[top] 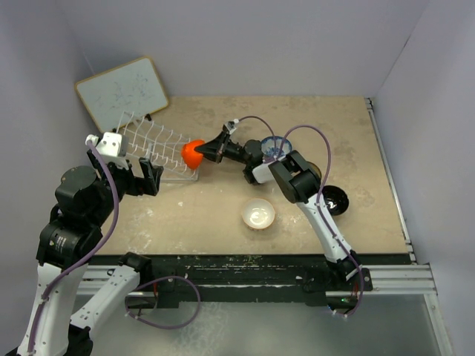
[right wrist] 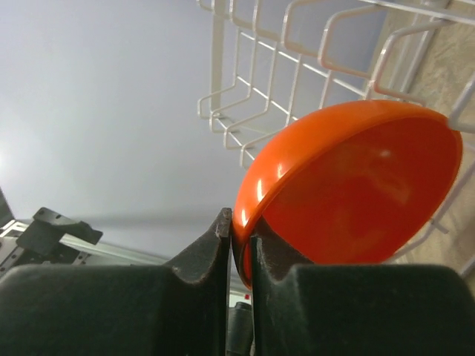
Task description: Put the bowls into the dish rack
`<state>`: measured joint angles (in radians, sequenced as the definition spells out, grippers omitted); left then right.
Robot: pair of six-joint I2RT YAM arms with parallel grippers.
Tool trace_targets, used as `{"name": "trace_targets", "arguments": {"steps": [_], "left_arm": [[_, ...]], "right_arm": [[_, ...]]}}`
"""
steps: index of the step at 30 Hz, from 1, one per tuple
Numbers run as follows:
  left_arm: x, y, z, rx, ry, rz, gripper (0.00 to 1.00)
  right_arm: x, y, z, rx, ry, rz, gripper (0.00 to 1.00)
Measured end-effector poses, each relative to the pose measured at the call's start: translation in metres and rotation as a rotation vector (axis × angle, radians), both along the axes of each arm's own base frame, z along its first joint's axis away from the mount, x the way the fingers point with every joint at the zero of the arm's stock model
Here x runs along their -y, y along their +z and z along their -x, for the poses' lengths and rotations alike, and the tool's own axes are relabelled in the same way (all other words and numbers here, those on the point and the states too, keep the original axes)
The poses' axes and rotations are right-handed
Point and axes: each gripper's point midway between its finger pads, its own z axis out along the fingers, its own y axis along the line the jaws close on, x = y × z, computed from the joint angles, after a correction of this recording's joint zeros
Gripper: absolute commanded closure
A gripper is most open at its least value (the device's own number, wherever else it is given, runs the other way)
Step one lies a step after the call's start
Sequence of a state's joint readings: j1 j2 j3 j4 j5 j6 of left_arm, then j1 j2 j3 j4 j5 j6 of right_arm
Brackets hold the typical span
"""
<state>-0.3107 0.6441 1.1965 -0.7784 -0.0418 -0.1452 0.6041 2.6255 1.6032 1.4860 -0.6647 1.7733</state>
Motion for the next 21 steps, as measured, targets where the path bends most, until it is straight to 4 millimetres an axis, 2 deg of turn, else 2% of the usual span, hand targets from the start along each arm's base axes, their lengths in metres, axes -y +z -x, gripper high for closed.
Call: {"name": "trace_targets", "arguments": {"steps": [5,8,10,21], "left_arm": [[0.000,0.000,0.000,0.000,0.000,0.000,0.01],[0.000,0.000,0.000,0.000,0.000,0.000,0.01],[0.000,0.000,0.000,0.001,0.000,0.000,0.01],[0.000,0.001,0.001,0.004,0.000,0.002,0.01]], "right_arm": [[-0.004,-0.016,-0.003,-0.030,-0.001,0.061,0.72],[-0.005,-0.022,-0.005,-0.026,-0.007,0.086,0.60],[-0.005,-0.025,-0.006,-0.023,-0.011,0.105,0.56],[-0.003,-0.029,-0.003,-0.023,-0.034,0.218,0.39]]}}
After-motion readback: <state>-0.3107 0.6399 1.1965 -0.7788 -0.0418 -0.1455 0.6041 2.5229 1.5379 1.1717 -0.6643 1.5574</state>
